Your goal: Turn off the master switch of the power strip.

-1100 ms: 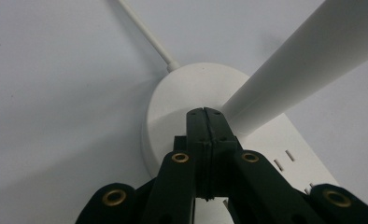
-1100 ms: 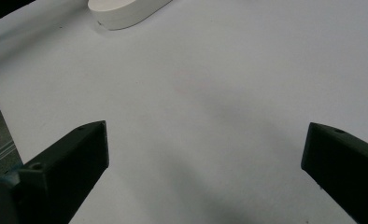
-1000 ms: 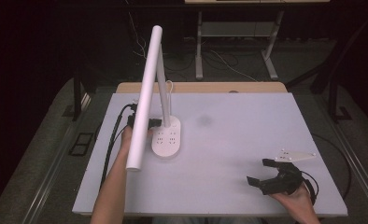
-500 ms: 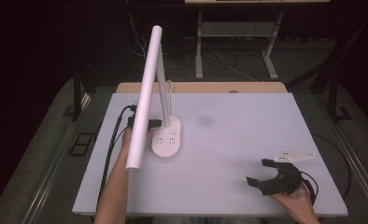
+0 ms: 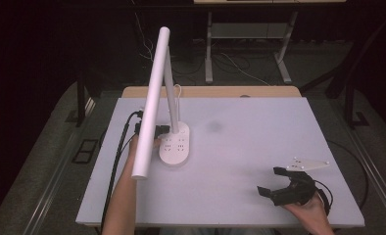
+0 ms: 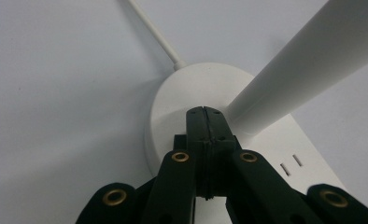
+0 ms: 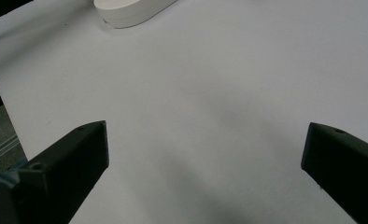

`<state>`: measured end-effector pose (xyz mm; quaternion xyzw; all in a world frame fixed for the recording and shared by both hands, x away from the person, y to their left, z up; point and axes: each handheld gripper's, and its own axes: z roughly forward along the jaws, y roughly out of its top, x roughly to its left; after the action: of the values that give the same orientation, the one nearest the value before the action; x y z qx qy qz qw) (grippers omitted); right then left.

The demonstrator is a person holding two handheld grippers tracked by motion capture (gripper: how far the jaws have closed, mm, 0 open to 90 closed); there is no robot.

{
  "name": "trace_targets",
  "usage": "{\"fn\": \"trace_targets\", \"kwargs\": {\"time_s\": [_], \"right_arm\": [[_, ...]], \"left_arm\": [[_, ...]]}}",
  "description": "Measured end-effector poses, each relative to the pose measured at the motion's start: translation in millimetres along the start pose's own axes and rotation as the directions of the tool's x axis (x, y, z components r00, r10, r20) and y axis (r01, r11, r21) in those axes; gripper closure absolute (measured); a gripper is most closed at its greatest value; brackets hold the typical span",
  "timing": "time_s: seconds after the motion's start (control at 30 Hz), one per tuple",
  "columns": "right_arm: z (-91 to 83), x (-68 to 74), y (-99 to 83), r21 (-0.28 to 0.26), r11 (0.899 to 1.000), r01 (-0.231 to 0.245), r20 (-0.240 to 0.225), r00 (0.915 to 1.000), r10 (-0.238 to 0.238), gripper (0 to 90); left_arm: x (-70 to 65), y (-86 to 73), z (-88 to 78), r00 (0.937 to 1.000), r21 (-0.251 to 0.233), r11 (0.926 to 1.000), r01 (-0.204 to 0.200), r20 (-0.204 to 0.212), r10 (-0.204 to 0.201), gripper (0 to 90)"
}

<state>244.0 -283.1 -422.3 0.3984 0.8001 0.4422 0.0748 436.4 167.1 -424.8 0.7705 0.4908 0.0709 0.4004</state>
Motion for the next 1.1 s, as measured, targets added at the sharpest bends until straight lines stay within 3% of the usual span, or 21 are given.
{"fn": "trace_targets", "kwargs": {"time_s": [0.1, 0.2, 0.4, 0.53, 0.57, 0.77, 0.9, 1.1], "right_arm": [[0.0, -0.3, 0.1, 0.001, 1.0, -0.002, -0.003, 1.0, 0.002, 0.1], [0.5, -0.7, 0.5, 0.001, 1.0, -0.002, -0.002, 1.0, 0.002, 0.1], [-0.6, -0.2, 0.2, -0.005, 1.0, 0.002, 0.003, 1.0, -0.002, 0.1], [-1.0, -1.8, 0.2, -0.006, 1.0, -0.005, 0.0, 1.0, 0.005, 0.1], [-1.1, -2.1, 0.2, -0.006, 1.0, -0.005, 0.001, 1.0, 0.005, 0.1], [-1.1, -2.8, 0.0, -0.004, 1.0, -0.013, 0.003, 0.9999, 0.013, 0.1], [-1.3, -4.6, -0.8, -0.006, 1.0, -0.013, 0.001, 0.9999, 0.013, 0.1], [-2.6, -5.9, -0.9, -0.012, 1.0, -0.013, 0.004, 0.9999, 0.013, 0.1]], "left_arm": [[1.6, 0.0, 0.6, 0.9996, 0.011, 0.9999, 0.01, 0.027, -0.011, 90.0], [-0.5, -0.4, 1.1, 0.9999, 0.008, 0.9999, -0.009, 0.013, 0.008, 90.0], [-2.6, 0.5, 2.6, 1.0, -0.001, 1.0, -0.008, -0.005, 0.008, 90.0], [-1.5, 0.1, 1.9, 0.9992, -0.027, 0.9992, 0.031, 0.025, -0.03, 90.0], [-1.5, 0.5, 1.9, 0.9995, -0.018, 0.9997, 0.019, 0.025, -0.019, 90.0], [2.3, 0.7, 0.4, 0.9991, -0.046, 0.998, 0.042, -0.001, -0.042, 90.0], [5.0, 1.3, -3.5, 0.9985, -0.069, 0.9961, 0.054, 0.012, -0.053, 90.0], [7.4, 3.5, -13.1, 0.9995, -0.082, 0.9962, 0.031, 0.006, -0.03, 90.0]]}}
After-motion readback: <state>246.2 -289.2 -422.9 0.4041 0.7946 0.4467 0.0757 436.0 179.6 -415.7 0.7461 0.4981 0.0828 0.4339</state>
